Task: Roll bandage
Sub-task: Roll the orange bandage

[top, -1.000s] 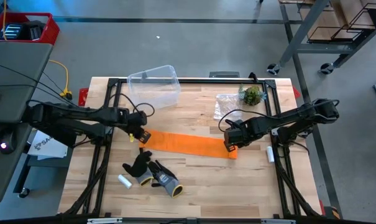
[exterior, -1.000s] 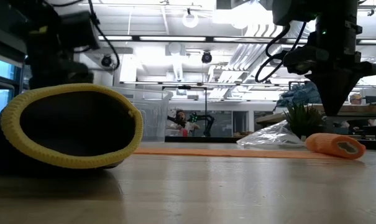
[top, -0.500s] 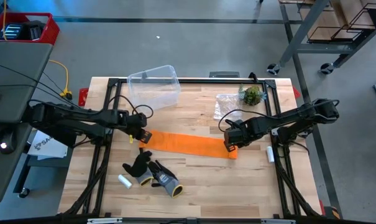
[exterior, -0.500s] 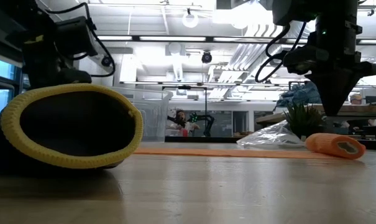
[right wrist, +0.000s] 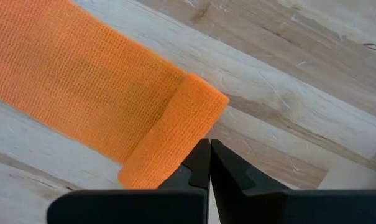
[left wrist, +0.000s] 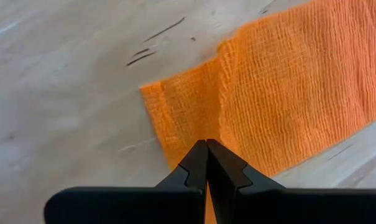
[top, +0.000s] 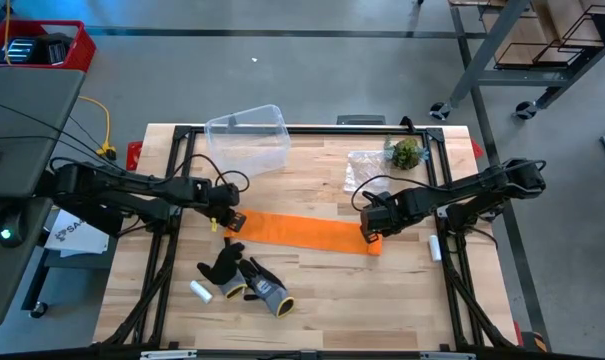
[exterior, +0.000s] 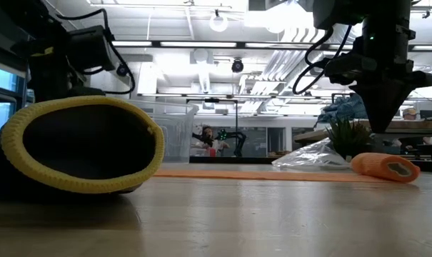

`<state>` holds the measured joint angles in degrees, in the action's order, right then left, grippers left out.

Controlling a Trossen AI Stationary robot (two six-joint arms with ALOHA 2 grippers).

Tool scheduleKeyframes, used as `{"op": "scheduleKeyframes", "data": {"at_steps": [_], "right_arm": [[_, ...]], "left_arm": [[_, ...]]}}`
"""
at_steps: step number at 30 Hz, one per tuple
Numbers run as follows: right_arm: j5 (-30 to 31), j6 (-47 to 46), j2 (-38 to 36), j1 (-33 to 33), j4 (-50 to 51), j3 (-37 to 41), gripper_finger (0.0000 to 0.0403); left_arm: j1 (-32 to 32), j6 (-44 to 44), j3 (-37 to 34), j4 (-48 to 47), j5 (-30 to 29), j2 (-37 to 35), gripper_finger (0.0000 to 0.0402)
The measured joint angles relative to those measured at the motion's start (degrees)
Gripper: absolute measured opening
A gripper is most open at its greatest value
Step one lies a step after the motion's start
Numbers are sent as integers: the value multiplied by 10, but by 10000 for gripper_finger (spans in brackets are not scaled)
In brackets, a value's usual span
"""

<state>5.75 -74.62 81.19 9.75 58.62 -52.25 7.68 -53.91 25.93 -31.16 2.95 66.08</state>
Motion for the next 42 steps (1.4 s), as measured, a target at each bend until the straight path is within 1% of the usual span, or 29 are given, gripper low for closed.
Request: {"op": "scheduleKeyframes", "data": {"at_steps": [3,10,15,26,33,36,39,40,42], "right_arm": [[0,0,0,0,0,0,0],[0,-1,0,0,0,0,0],[0,-1,0,0,0,0,0],[0,0,0,0,0,0,0],[-1,0,0,0,0,0,0],[-12,-1,-1,0,0,-18,0],[-12,18,-4,4,-68,-47,0],[-12,32,-3,5,-103,-51,0],[-12,52,2,3,-204,-51,0]], "left_arm": [[0,0,0,16,7,12,0],[0,15,1,-1,0,28,0],[0,16,1,-37,-13,13,0],[1,16,0,-89,-15,-24,0],[3,33,0,-124,-52,-35,0],[7,36,0,-122,-41,-40,0],[7,26,4,-121,-37,-55,0],[7,28,8,-121,-40,-63,0],[7,39,17,-116,-53,-82,0]]}}
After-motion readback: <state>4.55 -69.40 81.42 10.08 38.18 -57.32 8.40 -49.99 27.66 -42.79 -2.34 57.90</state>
